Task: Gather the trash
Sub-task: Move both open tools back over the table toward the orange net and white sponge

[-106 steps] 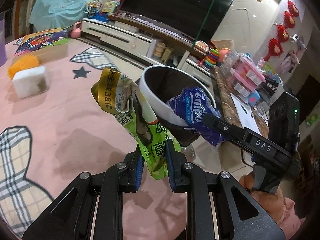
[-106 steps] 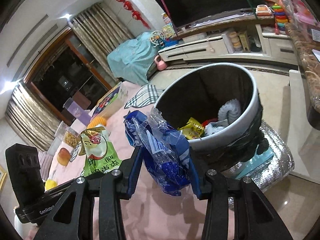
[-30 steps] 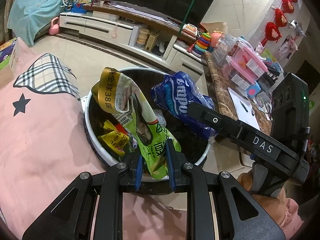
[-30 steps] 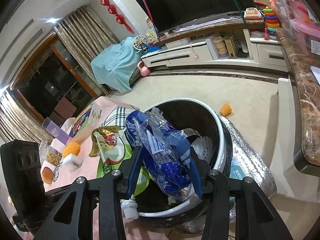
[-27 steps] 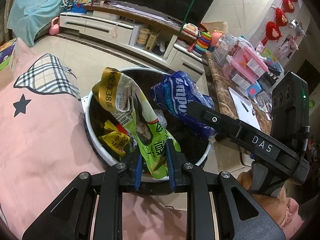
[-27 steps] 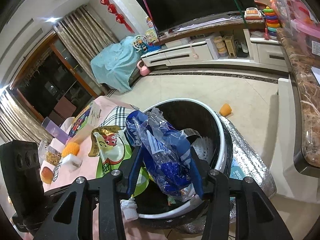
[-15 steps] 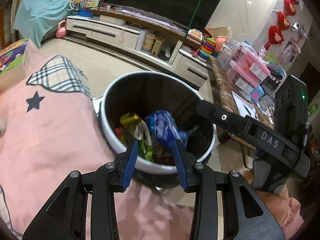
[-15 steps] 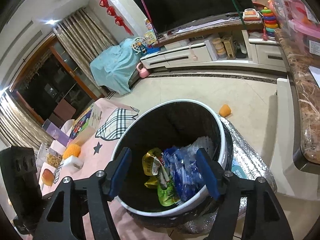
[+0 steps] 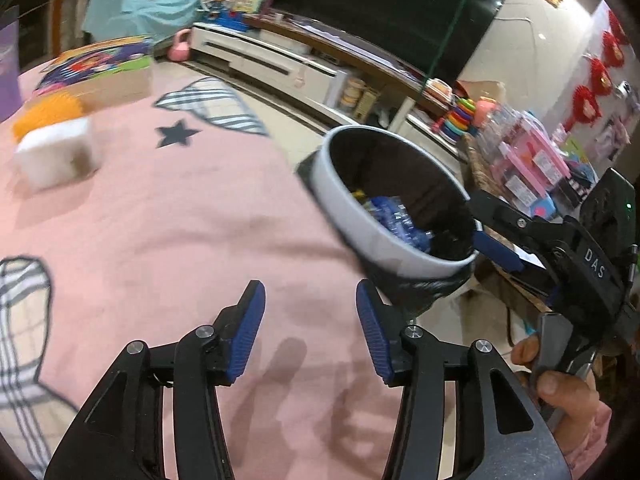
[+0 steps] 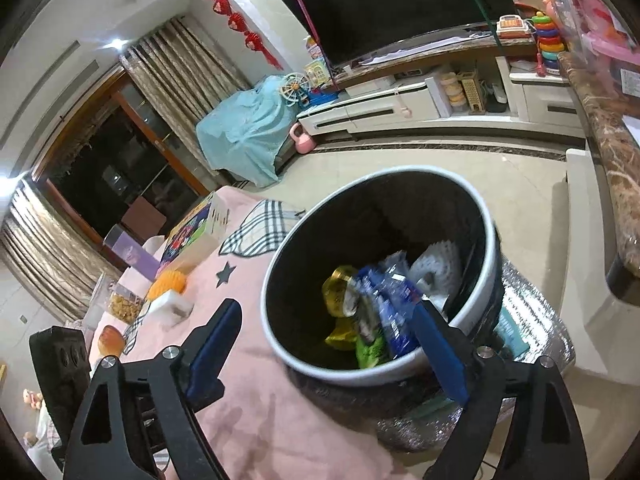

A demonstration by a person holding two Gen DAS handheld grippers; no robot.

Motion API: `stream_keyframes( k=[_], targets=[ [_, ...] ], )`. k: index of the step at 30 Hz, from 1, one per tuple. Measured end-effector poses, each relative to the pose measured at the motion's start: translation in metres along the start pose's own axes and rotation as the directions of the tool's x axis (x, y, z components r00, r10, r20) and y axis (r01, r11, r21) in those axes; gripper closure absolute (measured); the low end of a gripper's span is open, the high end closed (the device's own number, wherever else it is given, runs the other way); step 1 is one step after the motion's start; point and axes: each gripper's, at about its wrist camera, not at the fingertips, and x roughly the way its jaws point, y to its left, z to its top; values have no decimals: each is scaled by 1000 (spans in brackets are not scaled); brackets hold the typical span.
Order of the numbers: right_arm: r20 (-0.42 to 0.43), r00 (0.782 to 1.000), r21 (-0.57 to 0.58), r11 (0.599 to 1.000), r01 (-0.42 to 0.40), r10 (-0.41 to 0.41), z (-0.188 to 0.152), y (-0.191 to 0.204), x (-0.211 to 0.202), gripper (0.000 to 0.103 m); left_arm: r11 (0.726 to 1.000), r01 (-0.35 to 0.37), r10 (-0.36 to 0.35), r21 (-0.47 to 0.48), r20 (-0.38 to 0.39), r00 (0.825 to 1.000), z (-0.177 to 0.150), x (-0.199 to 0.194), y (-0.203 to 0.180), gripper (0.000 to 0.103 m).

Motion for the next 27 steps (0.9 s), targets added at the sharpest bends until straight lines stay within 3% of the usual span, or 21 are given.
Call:
stream_keyframes(
  k=[9,14,27],
  targets=[
    [27,999,-84,996,27,-25,-20,31,-4,13,995,-83,86,-57,44,995,-25,-29,39,52],
    [34,999,-144,990,3,2,-28,57,-2,10,988,-115,121,-102,54,991,-36,-42,65,51],
    [-66,995,-194,977,-92,81,-64,110,34,9,954,-189,208,-233,61,976,-59,-71,129,48]
  ],
)
